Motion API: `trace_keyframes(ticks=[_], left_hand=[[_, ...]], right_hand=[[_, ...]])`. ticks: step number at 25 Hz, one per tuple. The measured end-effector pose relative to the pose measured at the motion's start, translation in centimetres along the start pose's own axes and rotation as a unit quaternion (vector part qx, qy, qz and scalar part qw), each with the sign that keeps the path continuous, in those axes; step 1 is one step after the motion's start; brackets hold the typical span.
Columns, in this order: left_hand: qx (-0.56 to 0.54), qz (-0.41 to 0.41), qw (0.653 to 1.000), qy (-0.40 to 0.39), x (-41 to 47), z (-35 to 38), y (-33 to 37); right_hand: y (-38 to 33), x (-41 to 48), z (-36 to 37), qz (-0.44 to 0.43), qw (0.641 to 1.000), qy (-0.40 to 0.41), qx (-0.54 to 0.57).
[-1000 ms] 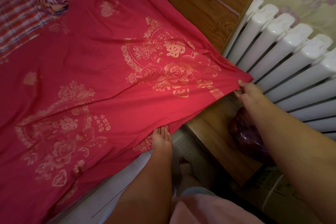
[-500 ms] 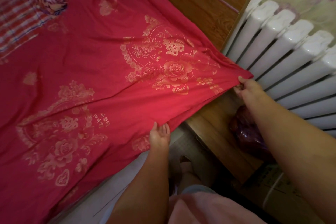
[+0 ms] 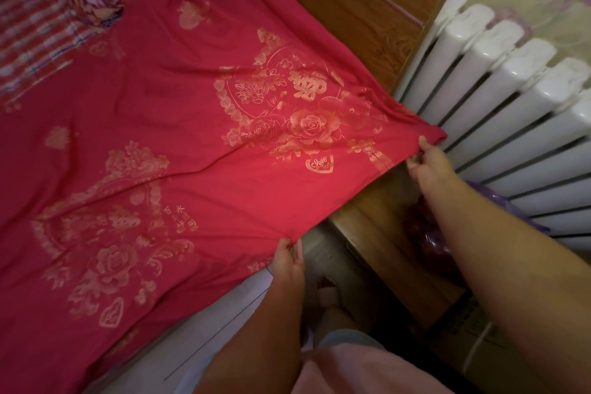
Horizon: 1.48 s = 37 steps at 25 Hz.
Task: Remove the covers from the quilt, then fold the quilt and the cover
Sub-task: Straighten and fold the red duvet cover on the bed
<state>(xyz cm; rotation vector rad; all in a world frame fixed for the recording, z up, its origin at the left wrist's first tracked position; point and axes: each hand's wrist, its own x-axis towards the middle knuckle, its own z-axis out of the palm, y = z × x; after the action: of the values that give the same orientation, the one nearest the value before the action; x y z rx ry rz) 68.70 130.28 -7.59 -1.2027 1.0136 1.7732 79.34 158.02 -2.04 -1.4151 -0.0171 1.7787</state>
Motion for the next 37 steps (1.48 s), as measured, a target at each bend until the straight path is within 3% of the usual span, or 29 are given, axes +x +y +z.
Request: trace_keyframes(ticks=[2,4,6,8,10,13,16,22,27,31,37], left_hand=[[0.015,0.006,1.0,0.003,0.4,-0.1,0.4],[0.029,0.011,1.0,0.005,0.6,-0.4,0.5],[0.042,0.008,0.999,0.005,1.0,-0.5,0.4],[0.05,0.007,0.999,0.007,1.6,-0.7,0.6],[0.071,0.006,0.997,0.006,1.9,-1.0,1.1],[0.086,-0.01,0.996,-0.008,2.0,-1.6,1.7],[0.104,-0.015,0.994,-0.018,2.8,-2.1,1.9],[0.169,-0.044,0.984,-0.026,3.8,-2.8,2.2],[0.176,-0.078,0.98,-0.045,3.3,-4.1,2.5],[0.122,-0.086,0.986,-0.078,2.6,-4.5,4.9],[-0.052,-0.027,0.997,-0.048,2.7,-7.6,10.2]], right_hand=[[2.5,-0.4,-0.8,0.043,0.998,-0.036,0.002],[6.6,-1.9,-2.2,0.12,0.984,-0.056,-0.118],[11.5,-3.5,-3.9,0.202,0.942,-0.071,-0.257],[16.4,-5.2,-5.3,0.275,0.914,-0.084,-0.287],[19.9,-6.7,-6.3,0.3,0.914,-0.07,-0.265],[22.9,-7.6,-7.9,0.243,0.957,-0.03,-0.157],[23.6,-7.5,-8.4,0.188,0.977,-0.056,-0.081],[23.3,-7.2,-7.6,0.17,0.974,-0.091,-0.121],[24.0,-7.9,-8.8,0.1,0.949,-0.129,-0.27],[22.1,-8.0,-9.5,0.049,0.969,-0.113,-0.214],[23.1,-8.3,-8.0,0.099,0.989,-0.064,-0.094]])
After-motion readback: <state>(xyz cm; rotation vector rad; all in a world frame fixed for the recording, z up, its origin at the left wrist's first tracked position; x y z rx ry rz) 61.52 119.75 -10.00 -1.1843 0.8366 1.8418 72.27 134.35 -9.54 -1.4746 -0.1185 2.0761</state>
